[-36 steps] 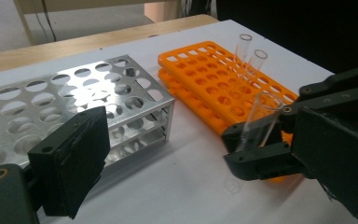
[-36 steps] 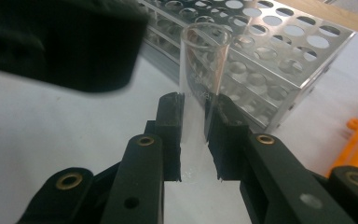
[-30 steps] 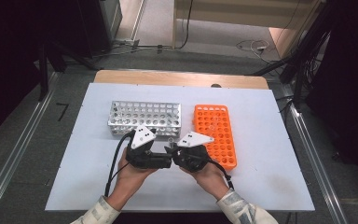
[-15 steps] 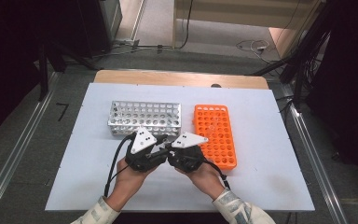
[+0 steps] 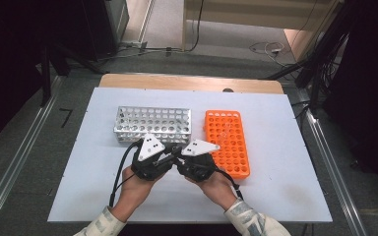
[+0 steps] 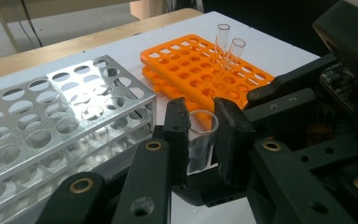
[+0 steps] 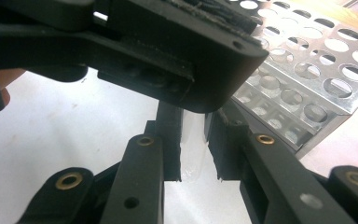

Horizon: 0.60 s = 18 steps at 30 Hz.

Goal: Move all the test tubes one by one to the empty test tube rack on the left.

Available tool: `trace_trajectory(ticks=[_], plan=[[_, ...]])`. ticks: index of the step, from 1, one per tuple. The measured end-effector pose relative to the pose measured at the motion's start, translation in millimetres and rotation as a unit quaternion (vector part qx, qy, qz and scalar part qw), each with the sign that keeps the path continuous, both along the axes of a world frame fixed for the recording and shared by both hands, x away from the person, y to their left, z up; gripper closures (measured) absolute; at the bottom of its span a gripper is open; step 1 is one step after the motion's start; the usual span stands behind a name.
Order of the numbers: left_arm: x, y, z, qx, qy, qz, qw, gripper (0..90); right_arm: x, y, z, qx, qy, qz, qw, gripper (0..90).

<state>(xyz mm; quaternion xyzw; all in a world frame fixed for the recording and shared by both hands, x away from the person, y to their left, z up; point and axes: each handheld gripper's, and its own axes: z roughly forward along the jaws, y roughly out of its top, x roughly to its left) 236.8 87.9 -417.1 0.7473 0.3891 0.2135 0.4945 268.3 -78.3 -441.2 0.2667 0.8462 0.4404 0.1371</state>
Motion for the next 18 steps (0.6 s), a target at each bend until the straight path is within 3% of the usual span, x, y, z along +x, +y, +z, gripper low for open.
trace_trajectory(ticks=[6, 10, 13, 18], plan=[[1.0, 3.7, 2.5, -0.007, 0.003, 0.003, 1.0, 75.9, -0.9, -0.2, 0.7, 0.001, 0.001, -0.001, 1.0, 66.7], [6.9, 16.6, 7.6, -0.014, 0.003, 0.019, 0.9997, 75.9, 0.0, -3.9, 3.2, 0.003, 0.011, -0.006, 0.9999, 43.1], [13.7, 27.5, 9.4, -0.014, 0.009, 0.032, 0.9993, 75.8, 2.2, -8.8, 3.9, 0.001, 0.019, -0.008, 0.9998, 35.1], [23.8, 46.3, 12.4, -0.023, 0.015, 0.057, 0.998, 75.8, 3.6, -17.6, 4.3, 0.0, 0.019, -0.018, 0.9997, 30.1]])
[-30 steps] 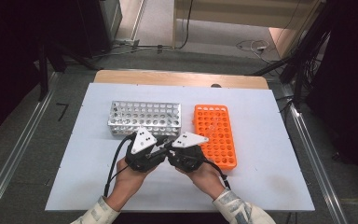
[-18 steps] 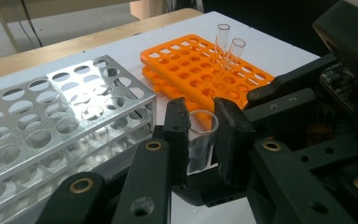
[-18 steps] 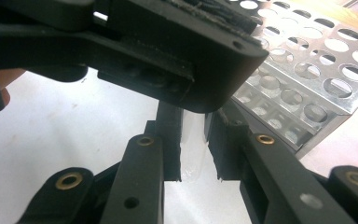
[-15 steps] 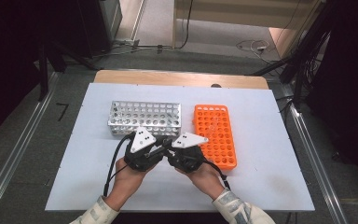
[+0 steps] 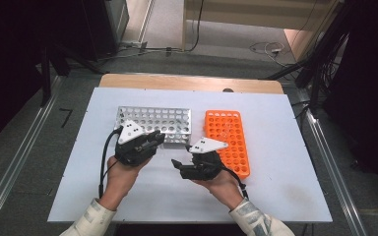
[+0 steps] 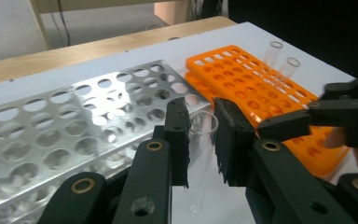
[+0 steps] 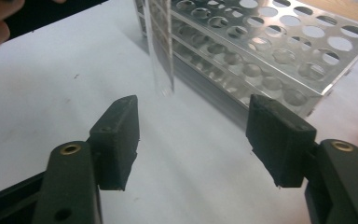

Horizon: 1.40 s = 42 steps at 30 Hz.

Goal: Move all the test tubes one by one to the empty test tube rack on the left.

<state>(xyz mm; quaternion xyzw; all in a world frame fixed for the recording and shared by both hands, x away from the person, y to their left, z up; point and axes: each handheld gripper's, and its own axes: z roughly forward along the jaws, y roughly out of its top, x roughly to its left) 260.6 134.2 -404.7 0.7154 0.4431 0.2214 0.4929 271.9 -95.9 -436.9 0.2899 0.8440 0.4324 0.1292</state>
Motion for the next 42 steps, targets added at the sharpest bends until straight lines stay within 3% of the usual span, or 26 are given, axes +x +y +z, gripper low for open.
trace_trajectory(ticks=[2, 9, 16, 29, 38, 42], plan=[[2.7, 6.7, 2.2, -0.009, -0.002, 0.008, 0.9999, 75.8, 0.4, -3.1, -0.2, -0.004, 0.001, -0.005, 1.0, 25.9], [12.0, 32.4, 12.7, -0.02, -0.017, 0.046, 0.9986, 75.7, -0.4, -13.1, -1.4, -0.002, -0.001, -0.015, 0.9999, 24.3], [24.3, 50.8, 13.9, -0.009, -0.019, 0.086, 0.9961, 75.8, -0.3, -21.4, -3.0, -0.004, -0.001, -0.035, 0.9994, 23.8], [36.7, 56.9, 16.3, 0.02, -0.044, 0.127, 0.9907, 75.8, -2.0, -30.9, -3.1, -0.001, -0.002, -0.056, 0.9984, 23.9], [41.7, 56.1, 11.1, 0.026, -0.05, 0.13, 0.9899, 75.7, -2.7, -33.6, -2.3, -0.001, -0.001, -0.064, 0.998, 24.0], [45.0, 54.4, 4.5, 0.034, -0.043, 0.132, 0.9898, 75.7, -3.1, -32.7, -2.6, -0.002, -0.001, -0.06, 0.9982, 24.0]])
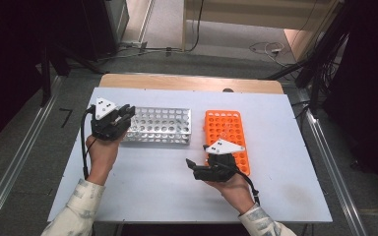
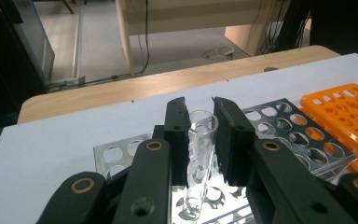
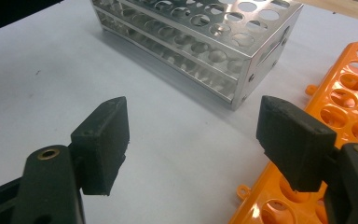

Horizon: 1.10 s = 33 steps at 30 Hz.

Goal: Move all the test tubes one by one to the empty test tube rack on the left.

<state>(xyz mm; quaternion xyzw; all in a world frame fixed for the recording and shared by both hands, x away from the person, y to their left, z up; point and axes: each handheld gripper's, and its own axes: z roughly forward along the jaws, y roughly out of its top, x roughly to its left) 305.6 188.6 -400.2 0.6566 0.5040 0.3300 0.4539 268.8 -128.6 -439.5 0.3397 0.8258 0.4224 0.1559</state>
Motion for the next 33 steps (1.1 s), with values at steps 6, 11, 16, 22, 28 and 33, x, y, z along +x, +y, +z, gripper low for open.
trace_trajectory(ticks=[6, 11, 16, 22, 28, 33], plan=[[2.4, -1.9, -8.7, 0.011, 0.012, 0.002, 0.9999, 75.7, 0.4, 0.0, 0.5, 0.0, 0.0, 0.0, 1.0, 24.0], [0.8, -1.9, -16.0, 0.015, 0.018, 0.007, 0.9997, 75.6, 0.1, 0.2, 1.6, 0.0, -0.002, 0.002, 1.0, 24.0], [1.7, -3.5, -24.5, 0.027, 0.034, 0.005, 0.999, 75.5, -0.4, 1.4, 2.3, 0.001, -0.004, 0.005, 1.0, 24.1], [2.3, -7.2, -31.8, 0.03, 0.047, 0.005, 0.9984, 74.4, -0.4, 1.8, 3.5, 0.001, -0.005, 0.006, 1.0, 24.1], [-0.5, -6.4, -29.6, 0.022, 0.042, 0.003, 0.9989, 70.9, 0.0, 1.3, 3.9, 0.002, -0.005, 0.005, 1.0, 24.1], [-6.3, -7.9, -24.5, 0.004, 0.03, -0.004, 0.9995, 56.9, 0.9, -3.6, 5.1, 0.001, -0.009, 0.0, 1.0, 24.1]])
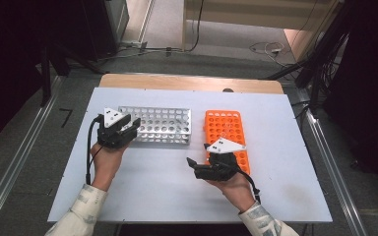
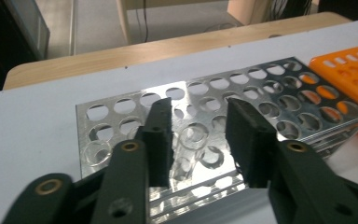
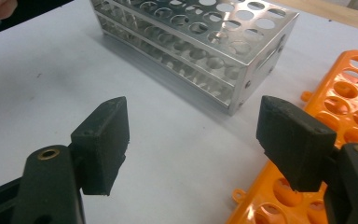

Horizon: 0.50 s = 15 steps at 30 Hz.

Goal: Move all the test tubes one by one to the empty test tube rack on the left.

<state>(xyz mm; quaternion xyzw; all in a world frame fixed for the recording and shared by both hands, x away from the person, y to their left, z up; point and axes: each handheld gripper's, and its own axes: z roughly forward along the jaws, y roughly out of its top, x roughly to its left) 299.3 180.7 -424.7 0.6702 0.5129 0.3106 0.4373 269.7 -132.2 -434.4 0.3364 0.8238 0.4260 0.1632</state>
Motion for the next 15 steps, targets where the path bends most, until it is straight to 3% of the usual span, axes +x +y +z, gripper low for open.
trace_trajectory(ticks=[3, 8, 15], plan=[[-5.7, -4.5, 4.8, -0.003, -0.01, -0.001, 0.9999, 46.4, 1.7, -7.6, 0.6, 0.001, 0.0, -0.009, 1.0, 24.1], [-10.2, -11.5, 7.8, -0.017, -0.006, -0.013, 0.9997, 39.8, 4.6, -21.7, 0.8, 0.002, 0.0, -0.028, 0.9996, 24.1], [-10.4, -13.9, 7.6, -0.008, 0.003, 0.002, 1.0, 21.8, 7.6, -36.1, 2.3, 0.006, -0.006, -0.046, 0.9989, 24.1]])
